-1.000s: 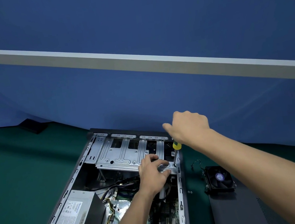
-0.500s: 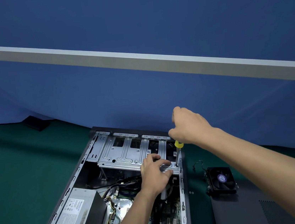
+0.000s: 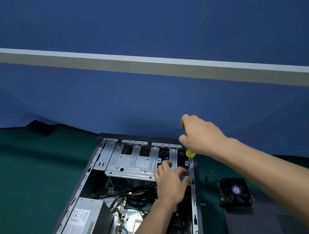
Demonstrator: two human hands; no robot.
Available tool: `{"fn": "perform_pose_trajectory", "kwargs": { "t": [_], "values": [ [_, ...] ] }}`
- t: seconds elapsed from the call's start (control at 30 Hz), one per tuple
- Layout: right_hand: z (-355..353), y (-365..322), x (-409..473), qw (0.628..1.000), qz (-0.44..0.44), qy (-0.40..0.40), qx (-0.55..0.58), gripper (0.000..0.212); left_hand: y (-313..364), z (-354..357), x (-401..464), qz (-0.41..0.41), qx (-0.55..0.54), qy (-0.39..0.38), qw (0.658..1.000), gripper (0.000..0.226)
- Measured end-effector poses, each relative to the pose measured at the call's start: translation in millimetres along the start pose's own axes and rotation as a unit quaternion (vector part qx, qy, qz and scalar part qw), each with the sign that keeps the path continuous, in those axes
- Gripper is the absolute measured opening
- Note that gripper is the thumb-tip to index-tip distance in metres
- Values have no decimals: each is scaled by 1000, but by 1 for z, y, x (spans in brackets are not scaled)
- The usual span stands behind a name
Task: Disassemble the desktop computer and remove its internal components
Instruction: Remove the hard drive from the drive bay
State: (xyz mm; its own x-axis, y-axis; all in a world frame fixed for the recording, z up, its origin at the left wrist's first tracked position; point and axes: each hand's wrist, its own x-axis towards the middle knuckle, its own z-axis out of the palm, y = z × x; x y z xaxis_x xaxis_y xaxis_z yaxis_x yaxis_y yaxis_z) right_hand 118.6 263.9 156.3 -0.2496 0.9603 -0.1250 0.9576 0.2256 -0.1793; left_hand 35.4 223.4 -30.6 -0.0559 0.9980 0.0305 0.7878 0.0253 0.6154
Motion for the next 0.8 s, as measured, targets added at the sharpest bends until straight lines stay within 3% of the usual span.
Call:
{"fn": "perform_pose_trajectory", "kwargs": {
  "t": [0.2, 0.3, 0.37, 0.5, 0.6, 0.7, 0.8],
  "values": [
    [0, 7, -7, 999, 7, 40, -18, 20, 4, 7, 2, -11, -5, 18, 1000, 28],
    [3, 12, -10, 999, -2, 23, 27, 22, -1, 6, 1, -6, -31, 20, 999, 21],
    [3, 13, -9, 1000, 4, 18, -1, 22, -1, 5, 0, -4, -33, 17, 999, 17],
    [4, 13, -5, 996, 6, 51, -73, 46, 2, 2, -1, -12, -42, 21, 999, 18],
    [7, 13, -8, 998, -29, 52, -23, 20, 2, 2, -1, -17, -46, 16, 999, 14],
    [3, 15, -9, 999, -34, -3, 25, 28, 5, 2, 0, -29, -39, 17, 999, 12],
    [4, 19, -14, 998, -43, 36, -9, 14, 9, 4, 1, -40, -28, 33, 998, 12]
  ]
}}
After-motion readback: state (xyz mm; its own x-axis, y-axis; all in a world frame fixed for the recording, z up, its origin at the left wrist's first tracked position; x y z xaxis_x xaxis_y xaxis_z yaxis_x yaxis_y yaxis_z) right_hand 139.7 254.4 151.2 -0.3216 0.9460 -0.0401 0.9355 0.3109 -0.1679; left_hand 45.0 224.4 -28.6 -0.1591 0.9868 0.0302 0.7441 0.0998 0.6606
